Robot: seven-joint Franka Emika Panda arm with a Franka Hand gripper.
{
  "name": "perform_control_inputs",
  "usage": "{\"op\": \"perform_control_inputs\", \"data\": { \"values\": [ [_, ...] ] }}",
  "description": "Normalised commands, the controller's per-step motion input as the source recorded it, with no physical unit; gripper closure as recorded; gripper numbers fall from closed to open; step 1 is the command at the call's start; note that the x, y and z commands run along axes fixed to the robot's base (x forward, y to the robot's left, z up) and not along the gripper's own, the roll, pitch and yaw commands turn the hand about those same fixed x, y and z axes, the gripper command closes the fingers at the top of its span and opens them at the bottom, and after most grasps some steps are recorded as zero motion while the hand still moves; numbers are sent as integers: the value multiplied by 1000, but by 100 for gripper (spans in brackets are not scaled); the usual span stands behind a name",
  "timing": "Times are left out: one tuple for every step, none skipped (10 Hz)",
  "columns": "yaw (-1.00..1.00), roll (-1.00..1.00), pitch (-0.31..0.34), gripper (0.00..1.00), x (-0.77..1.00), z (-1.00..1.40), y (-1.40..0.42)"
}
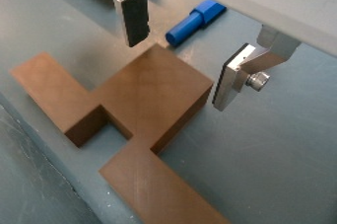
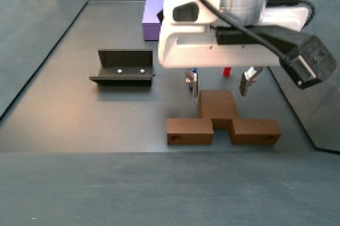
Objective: Pick up the brown object. Move up. Place the brown object on the fixture. Regrasp the brown object. Move to above the board. Insert the brown object.
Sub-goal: Pick up the brown object.
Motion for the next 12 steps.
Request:
{"op": "perform_control_inputs", "data": {
  "values": [
    [0,-154,-7,0,151,-349,0],
    [0,-137,-1,0,157,-360,0],
    [0,-93,0,0,66,-357,0],
    [0,-51,0,0,0,-234,9],
    [77,-1,-37,0,-23,-111,0],
    [71,0,-24,0,-9,-140,0],
    [9,0,0,0,0,-106,0],
    [0,0,0,0,0,-91,0],
    [0,0,0,0,0,-100,0],
    [0,0,0,0,0,0,0],
    [0,0,0,100,0,0,0],
    [0,0,0,100,0,0,0]
  ]
}}
